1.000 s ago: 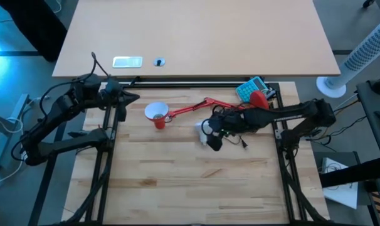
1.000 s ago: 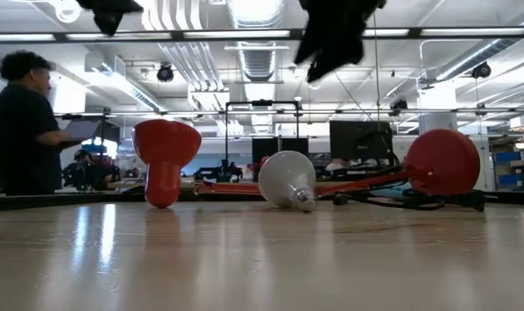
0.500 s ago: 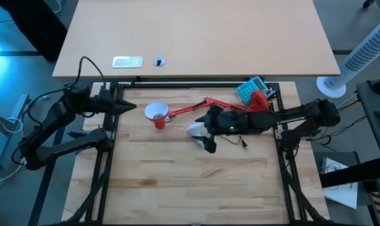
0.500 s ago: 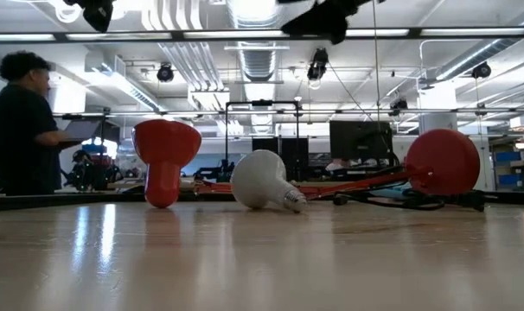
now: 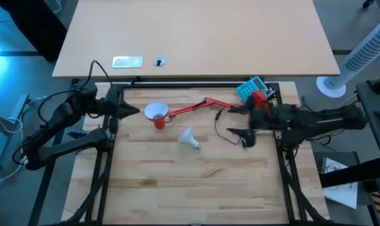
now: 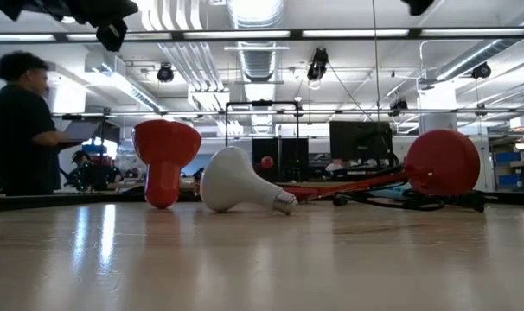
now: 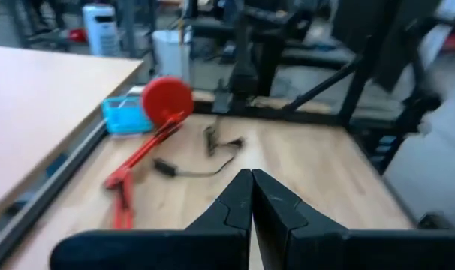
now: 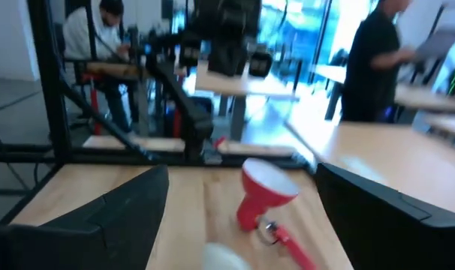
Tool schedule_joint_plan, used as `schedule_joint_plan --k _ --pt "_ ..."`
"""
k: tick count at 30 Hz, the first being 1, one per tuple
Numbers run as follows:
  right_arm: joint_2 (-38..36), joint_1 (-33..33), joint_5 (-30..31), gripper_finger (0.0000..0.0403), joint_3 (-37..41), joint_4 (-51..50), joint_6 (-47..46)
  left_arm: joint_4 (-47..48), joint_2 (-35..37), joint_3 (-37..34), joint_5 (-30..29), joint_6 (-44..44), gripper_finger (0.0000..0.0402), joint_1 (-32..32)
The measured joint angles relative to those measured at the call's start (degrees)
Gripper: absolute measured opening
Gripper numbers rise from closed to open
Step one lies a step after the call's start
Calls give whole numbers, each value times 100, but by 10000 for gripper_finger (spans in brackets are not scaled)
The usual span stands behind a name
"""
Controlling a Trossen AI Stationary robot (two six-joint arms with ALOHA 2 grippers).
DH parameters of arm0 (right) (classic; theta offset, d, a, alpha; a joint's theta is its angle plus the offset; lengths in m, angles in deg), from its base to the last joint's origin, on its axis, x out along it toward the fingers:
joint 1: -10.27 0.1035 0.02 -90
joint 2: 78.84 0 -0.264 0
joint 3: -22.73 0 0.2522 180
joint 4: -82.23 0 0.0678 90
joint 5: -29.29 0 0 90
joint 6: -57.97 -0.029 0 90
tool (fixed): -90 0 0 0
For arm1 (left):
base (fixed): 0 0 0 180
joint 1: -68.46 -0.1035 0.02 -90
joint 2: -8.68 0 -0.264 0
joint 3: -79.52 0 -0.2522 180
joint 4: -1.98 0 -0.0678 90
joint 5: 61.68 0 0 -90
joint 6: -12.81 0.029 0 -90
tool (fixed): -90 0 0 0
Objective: Screw lightbulb
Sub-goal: Return to Home Position
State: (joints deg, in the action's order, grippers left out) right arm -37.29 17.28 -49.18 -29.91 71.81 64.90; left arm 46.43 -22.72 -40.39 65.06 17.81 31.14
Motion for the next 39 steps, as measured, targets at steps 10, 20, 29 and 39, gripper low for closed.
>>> schedule_joint_plan --k 10,20,29,39 --pt "-2537 -2 2 330 1185 -1 529 -3340 350 -1706 71 -2043 0 315" --pt "-4093 -15 28 332 1985 -52 1030 -4259 543 -2481 -1525 -2069 0 1458" --pt "-3964 -17 4 334 2487 -22 477 -4235 379 -2514 -3340 -1550 0 2948" --pt "-4112 -15 -4 330 2975 -49 -27 -3129 944 -2527 -3127 -1112 0 3197"
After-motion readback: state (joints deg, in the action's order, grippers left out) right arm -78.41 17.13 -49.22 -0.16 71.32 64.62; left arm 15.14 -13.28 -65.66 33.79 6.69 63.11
